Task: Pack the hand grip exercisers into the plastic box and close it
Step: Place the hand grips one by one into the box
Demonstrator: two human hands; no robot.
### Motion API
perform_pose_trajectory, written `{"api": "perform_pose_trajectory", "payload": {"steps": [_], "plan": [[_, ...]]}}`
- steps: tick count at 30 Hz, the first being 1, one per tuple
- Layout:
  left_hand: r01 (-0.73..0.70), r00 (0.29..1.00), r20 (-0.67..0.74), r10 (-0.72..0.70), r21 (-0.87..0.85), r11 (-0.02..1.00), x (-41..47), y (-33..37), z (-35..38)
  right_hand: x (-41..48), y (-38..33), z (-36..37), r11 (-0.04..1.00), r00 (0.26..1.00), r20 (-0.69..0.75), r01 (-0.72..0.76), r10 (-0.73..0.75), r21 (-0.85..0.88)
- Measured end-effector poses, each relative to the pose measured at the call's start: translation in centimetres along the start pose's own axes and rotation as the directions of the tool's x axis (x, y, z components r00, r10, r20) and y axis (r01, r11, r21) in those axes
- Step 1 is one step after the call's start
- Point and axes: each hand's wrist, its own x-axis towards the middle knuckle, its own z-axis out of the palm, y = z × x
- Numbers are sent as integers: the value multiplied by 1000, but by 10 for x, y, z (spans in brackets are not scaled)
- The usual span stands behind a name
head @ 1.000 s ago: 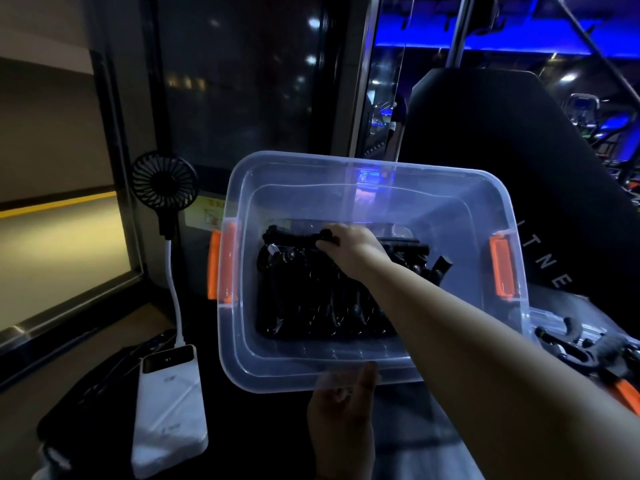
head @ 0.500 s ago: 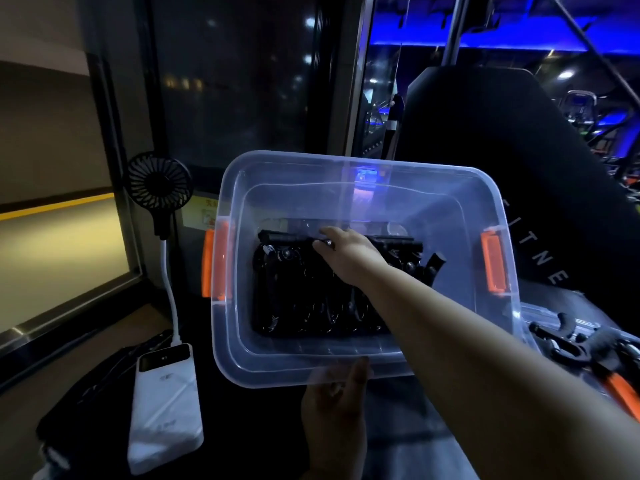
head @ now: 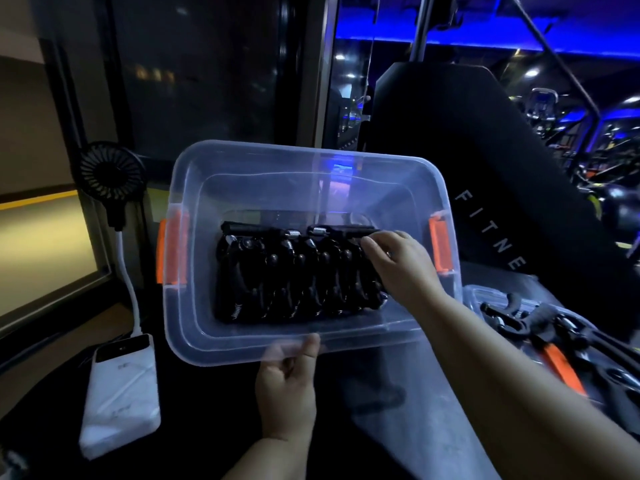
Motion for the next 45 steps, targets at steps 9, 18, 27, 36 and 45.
{"api": "perform_pose_trajectory", "payload": {"steps": [9,18,27,36,45], "plan": [[-38,999,-36,41,76,996,0,-4,2,-43,51,-29,999,997,-72,-31,34,44],[-62,998,8,62,61,996,2,-11,4,-101,132,-64,978,962,-188,-207,199,-23],[-99,995,10,98,63,993,6,-16,4,-148,208,-83,796,830,-59,-550,554,-252],[-100,995,17,99,80,992,-4,-11,4,-166,228,-117,466,656,-215,-694,724,-549],[-115,993,18,114,64,991,-4,-10,6,-176,214,-115,447,595,-169,-736,786,-509]]}}
